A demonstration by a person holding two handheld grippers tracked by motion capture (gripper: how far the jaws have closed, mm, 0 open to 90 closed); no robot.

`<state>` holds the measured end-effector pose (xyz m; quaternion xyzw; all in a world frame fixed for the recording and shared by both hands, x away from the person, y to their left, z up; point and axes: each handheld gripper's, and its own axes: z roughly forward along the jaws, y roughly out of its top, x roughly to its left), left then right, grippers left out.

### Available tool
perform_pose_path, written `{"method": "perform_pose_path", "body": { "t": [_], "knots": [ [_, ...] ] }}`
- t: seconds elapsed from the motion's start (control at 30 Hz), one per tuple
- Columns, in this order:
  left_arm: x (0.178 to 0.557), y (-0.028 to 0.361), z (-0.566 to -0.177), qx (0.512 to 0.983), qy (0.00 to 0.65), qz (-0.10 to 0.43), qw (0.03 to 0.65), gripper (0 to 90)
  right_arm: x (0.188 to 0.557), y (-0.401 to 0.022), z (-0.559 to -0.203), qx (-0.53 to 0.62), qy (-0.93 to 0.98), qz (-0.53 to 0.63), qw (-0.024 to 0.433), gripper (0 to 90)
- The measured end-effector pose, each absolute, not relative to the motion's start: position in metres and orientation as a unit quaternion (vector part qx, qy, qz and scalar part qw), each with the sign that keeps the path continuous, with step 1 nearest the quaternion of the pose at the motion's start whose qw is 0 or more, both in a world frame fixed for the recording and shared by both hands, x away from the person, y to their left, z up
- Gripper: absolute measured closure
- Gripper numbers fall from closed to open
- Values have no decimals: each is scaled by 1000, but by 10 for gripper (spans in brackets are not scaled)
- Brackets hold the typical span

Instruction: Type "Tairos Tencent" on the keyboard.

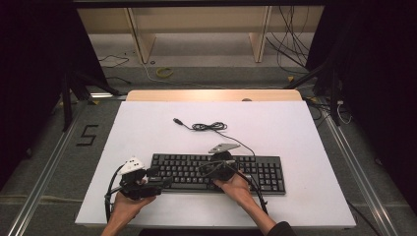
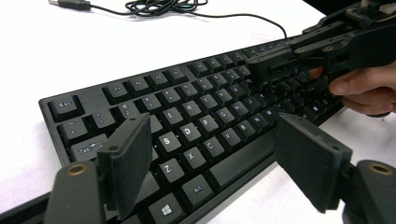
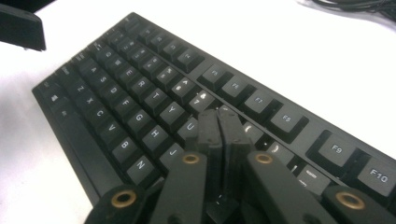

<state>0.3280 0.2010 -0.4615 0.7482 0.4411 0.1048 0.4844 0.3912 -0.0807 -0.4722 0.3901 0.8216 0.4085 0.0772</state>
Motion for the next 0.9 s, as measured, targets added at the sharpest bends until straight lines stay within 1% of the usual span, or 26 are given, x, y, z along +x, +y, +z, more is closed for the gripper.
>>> {"method": "perform_pose_path", "body": {
  "t": [0.43, 0.6, 0.63, 0.77, 0.83, 0.9],
  "knots": [
    [329, 202, -461, 748, 442, 106, 484, 276, 383, -90, -463, 383, 813, 434, 70, 838],
    [330, 202, -461, 747, 444, 105, 483, 276, 381, -94, -462, 380, 810, 442, 63, 780],
    [330, 202, -461, 748, 444, 105, 483, 276, 380, -94, -461, 379, 809, 445, 63, 767],
    [332, 203, -460, 747, 445, 106, 483, 275, 376, -98, -458, 371, 807, 456, 58, 664],
    [333, 203, -460, 746, 445, 108, 483, 275, 373, -101, -456, 365, 806, 462, 56, 582],
    [334, 203, -460, 746, 445, 109, 483, 275, 370, -103, -455, 364, 804, 466, 55, 524]
  ]
}}
